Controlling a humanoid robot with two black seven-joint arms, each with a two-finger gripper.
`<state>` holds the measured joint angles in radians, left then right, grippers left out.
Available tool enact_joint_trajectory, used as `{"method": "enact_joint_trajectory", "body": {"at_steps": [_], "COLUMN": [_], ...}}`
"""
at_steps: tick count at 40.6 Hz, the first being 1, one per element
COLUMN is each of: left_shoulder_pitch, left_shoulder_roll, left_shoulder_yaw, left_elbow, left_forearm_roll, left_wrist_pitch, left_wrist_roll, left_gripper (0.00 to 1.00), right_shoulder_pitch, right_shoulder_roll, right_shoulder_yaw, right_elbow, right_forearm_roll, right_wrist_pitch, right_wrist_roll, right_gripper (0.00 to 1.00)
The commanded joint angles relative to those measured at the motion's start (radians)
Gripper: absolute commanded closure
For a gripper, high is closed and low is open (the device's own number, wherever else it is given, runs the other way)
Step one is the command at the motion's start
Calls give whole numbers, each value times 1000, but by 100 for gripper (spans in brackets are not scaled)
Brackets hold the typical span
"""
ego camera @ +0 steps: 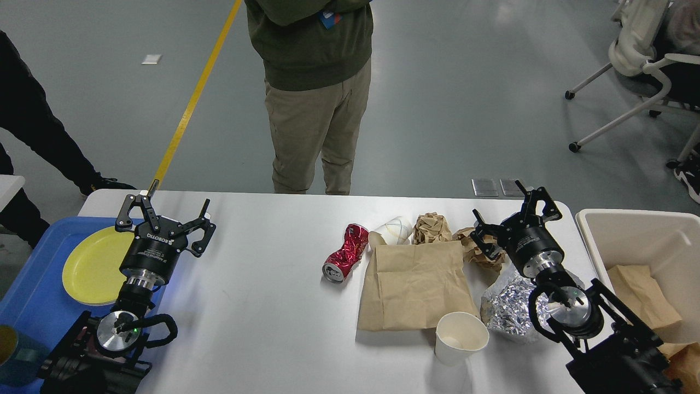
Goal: Tidy desktop
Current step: 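Raise the right gripper up out of the white bin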
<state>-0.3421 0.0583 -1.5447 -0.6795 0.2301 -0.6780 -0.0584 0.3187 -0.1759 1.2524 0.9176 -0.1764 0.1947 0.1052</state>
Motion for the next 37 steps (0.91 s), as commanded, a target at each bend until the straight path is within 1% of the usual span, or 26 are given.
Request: {"method": "enact_joint_trajectory", "body": {"at_steps": [1,9,15,22,28,32,36,37], "left_shoulder_pitch": [0,0,0,0,0,0,0,0], "left_shoulder_roll": [0,0,0,0,0,0,0,0], "left_shoulder_yaw": [0,0,0,0,0,0,0,0], "left_elbow": [0,0,0,0,0,0,0,0], "left_forearm_roll": [0,0,0,0,0,0,0,0], "left_wrist_pitch": [0,0,0,0,0,0,0,0], "left_wrist_roll": [0,0,0,0,0,0,0,0], "left_gripper": [4,4,4,4,4,4,4,4], "right_shoulder_pitch": [5,14,39,75,112,180,270,328], "right_shoulder_roll": [-1,-7,-34,-39,-83,-178,-276,-333], "right_shoulder_yaw": [-1,-1,-1,5,-17,-169,-373,-492], "right_elbow": [-6,-2,-2,-5,-8,-8,-10,-8], "right_forearm_roll": [0,0,-2,-2,-2,0,0,2], "right_wrist_pitch": [0,-5,-15,-83,-87,-80,-67,-67], "right_wrist_roll": [-2,-1,-1,1,5,11,13,13], "right_gripper": [0,0,0,0,0,0,0,0]}}
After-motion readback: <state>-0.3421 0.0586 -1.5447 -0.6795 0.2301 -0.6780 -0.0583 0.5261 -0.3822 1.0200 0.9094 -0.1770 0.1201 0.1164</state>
